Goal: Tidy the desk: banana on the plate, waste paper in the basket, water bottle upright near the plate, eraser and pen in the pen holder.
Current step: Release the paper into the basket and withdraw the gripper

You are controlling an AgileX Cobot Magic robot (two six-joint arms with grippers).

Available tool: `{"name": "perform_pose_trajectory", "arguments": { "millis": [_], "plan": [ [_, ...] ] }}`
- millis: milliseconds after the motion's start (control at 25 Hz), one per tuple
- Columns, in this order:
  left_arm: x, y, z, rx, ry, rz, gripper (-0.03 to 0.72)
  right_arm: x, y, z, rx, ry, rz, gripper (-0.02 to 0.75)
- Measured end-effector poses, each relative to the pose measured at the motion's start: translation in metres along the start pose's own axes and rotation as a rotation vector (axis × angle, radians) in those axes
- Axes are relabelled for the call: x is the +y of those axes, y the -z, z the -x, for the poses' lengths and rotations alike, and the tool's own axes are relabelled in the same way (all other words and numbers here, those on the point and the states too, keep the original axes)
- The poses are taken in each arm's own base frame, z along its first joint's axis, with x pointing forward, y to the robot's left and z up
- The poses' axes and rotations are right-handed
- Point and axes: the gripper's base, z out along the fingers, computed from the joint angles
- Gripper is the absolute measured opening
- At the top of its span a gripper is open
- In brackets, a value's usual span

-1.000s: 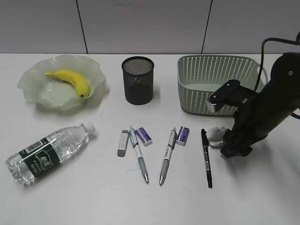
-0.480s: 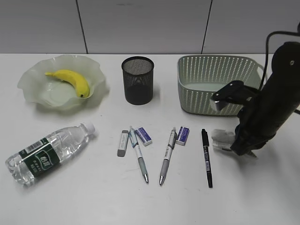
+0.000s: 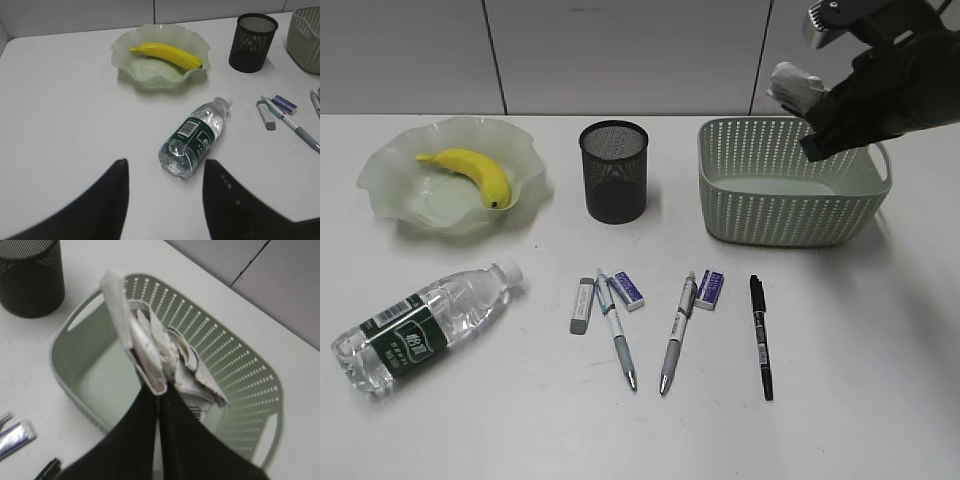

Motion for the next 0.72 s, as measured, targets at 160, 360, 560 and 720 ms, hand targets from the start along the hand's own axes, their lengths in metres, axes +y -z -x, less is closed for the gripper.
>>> {"name": "perform_pose_trajectory", "arguments": {
  "millis": [160, 360, 560, 720],
  "plan": [
    [0.000, 0.000, 0.000, 0.000, 0.000, 0.000, 0.361, -0.005, -0.044, -0.003, 0.010, -0.068, -0.011, 0.103],
    [0.000, 0.000, 0.000, 0.000, 0.000, 0.000, 0.361, -0.003, -0.076, -0.009, 0.066, -0.139, 0.017, 0.454],
    [0.000, 0.000, 0.000, 0.000, 0.000, 0.000, 0.361, -0.006, -0.060, 0.003, 0.063, -0.177, 0.033, 0.619],
    [0.000, 0.000, 0.000, 0.000, 0.000, 0.000, 0.361, -0.004, -0.014, 0.016, 0.133, -0.186, 0.113, 0.601]
  ]
}}
